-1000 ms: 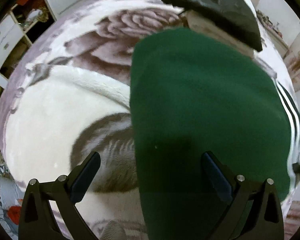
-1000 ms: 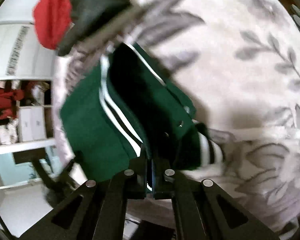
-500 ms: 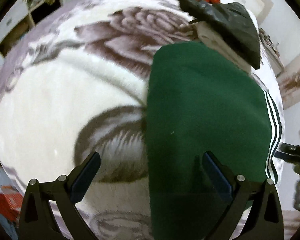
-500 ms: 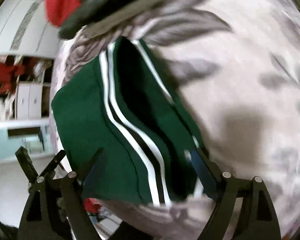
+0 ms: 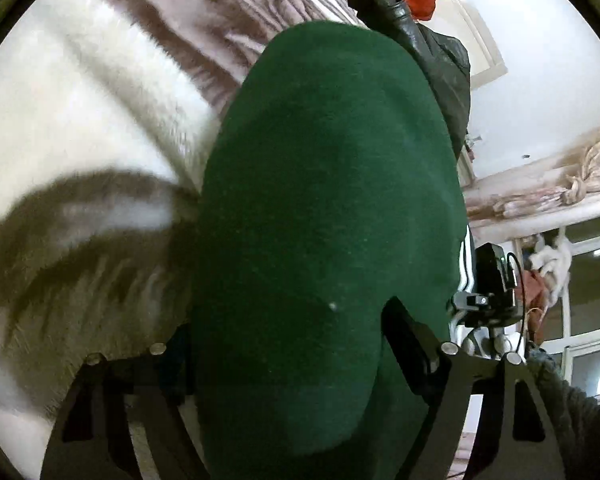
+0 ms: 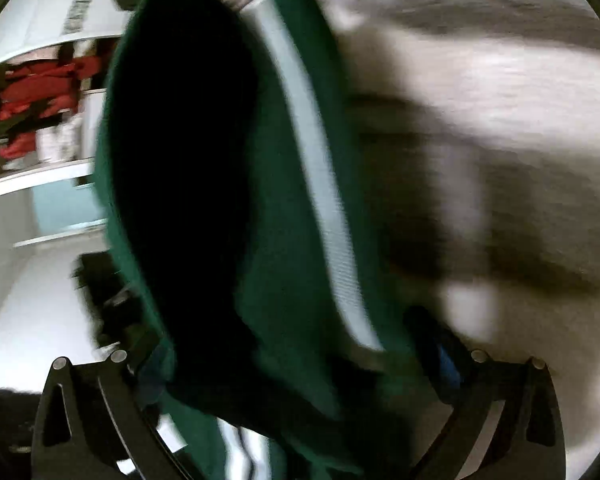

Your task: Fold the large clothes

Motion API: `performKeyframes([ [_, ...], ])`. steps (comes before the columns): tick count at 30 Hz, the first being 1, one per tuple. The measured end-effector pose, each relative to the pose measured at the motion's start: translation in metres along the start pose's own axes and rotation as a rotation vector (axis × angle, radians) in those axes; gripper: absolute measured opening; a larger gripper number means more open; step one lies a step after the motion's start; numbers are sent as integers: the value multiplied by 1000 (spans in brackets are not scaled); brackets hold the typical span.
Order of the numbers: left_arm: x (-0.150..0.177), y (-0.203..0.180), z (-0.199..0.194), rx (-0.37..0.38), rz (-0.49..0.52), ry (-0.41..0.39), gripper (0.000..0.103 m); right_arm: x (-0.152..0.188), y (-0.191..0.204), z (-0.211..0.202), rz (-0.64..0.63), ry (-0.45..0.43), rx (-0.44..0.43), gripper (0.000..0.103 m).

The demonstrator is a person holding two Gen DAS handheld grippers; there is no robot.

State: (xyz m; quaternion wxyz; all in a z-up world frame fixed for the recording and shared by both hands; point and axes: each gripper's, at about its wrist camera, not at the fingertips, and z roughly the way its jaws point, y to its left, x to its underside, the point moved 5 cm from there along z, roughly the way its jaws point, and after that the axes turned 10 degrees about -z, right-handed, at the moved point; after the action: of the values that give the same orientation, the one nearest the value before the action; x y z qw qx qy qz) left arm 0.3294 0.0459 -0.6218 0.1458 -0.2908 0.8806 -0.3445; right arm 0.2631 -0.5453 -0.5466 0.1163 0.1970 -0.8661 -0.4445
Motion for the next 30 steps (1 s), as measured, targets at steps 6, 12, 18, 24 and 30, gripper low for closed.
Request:
performKeyframes([
  [6,-22,-10,-7,7,53,55,62,4,6,10,90,-54,-72,80],
  [12,-33,-13,13,-95,197,191,79,54,24,-6,252,-205,-174,57],
  [18,-31,-11,20,-95,200,205,84,64,4,-7,293,-244,-99,67],
  [24,-29,-7,21,-50,173,216,84,64,6,-14,294,-194,-17,73],
  [30,-35,-4,25,-10,153,250,84,58,16,-14,315,-165,64,76],
])
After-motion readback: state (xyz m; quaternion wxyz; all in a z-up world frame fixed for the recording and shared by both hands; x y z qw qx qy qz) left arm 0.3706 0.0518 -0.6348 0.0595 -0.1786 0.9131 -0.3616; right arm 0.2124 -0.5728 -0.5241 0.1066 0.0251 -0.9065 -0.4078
